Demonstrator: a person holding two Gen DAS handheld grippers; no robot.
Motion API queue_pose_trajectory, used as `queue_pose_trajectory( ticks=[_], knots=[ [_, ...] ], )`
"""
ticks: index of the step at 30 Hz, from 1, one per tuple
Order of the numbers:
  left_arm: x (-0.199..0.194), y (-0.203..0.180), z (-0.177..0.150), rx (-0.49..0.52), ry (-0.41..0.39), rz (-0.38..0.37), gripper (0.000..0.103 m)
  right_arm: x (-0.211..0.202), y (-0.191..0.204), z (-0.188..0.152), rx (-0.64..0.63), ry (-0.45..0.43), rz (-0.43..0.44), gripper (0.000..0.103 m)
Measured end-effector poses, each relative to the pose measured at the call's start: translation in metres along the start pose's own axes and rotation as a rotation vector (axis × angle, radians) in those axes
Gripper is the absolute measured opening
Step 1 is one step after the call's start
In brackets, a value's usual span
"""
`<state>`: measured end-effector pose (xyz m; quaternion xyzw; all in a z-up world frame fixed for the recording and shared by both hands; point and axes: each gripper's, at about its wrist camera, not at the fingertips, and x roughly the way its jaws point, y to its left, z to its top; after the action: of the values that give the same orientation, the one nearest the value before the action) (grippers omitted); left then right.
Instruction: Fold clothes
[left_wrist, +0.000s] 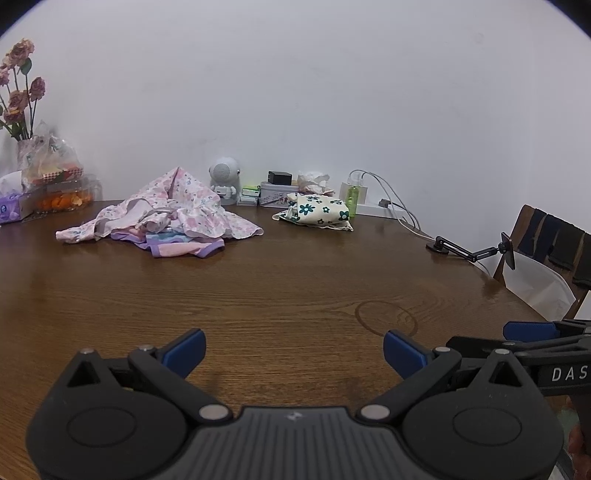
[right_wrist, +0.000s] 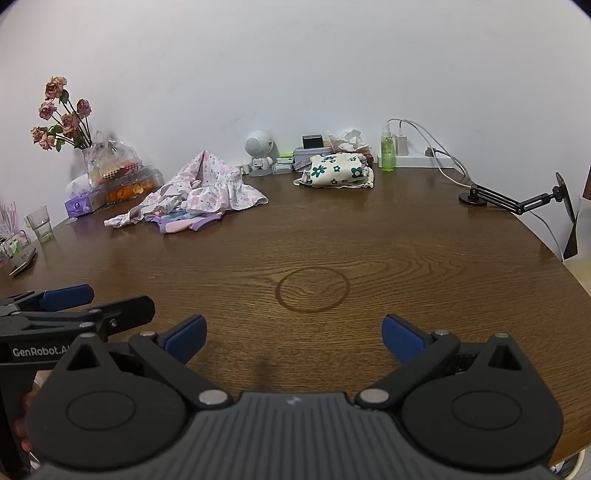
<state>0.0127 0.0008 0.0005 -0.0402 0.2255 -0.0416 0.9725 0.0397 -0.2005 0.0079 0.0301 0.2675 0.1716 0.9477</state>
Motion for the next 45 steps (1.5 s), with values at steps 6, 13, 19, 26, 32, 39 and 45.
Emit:
queue_pose_trajectory(
  ticks=[6, 13, 19, 26, 32, 39, 45],
  knots=[
    [-0.0004, -0.0004, -0.0003, -0.003, -0.001, -0.007, 0.103, 0.0009, 0.0, -0.0004, 0.0, 0.001, 0.0, 0.103],
    [-0.0009, -0.0025, -0.0019, -0.002, 0.001, -0.004, 0.103, 0.0001, -0.0007, -0.001, -0.001, 0.003, 0.002, 0.103],
    [-0.0021, -0.0033, -0.0027, -0.002, 0.0, -0.004, 0.103, -0.0001, -0.0025, -0.0023, 0.0, 0.003, 0.004, 0.103],
    [-0.0021, -0.0046, -0.0027, 0.001, 0.0, 0.0, 0.103, 0.0006, -0.0017, -0.0037, 0.0, 0.007, 0.004, 0.103],
    [-0.0018, -0.0043, -0.0032, 0.005, 0.006, 0.009, 0.103, 0.0, -0.0033, -0.0041, -0.005, 0.0, 0.013, 0.103],
    [-0.0018, -0.0078, -0.0047, 0.017, -0.002, 0.038, 0.103, 0.0029, -0.0062, -0.003, 0.0, 0.0, 0.048, 0.103],
    [0.0012, -0.0039, -0.0076, -0.006, 0.008, 0.042, 0.103, 0.0093, -0.0035, -0.0014, -0.016, 0.023, 0.062, 0.103]
  ],
)
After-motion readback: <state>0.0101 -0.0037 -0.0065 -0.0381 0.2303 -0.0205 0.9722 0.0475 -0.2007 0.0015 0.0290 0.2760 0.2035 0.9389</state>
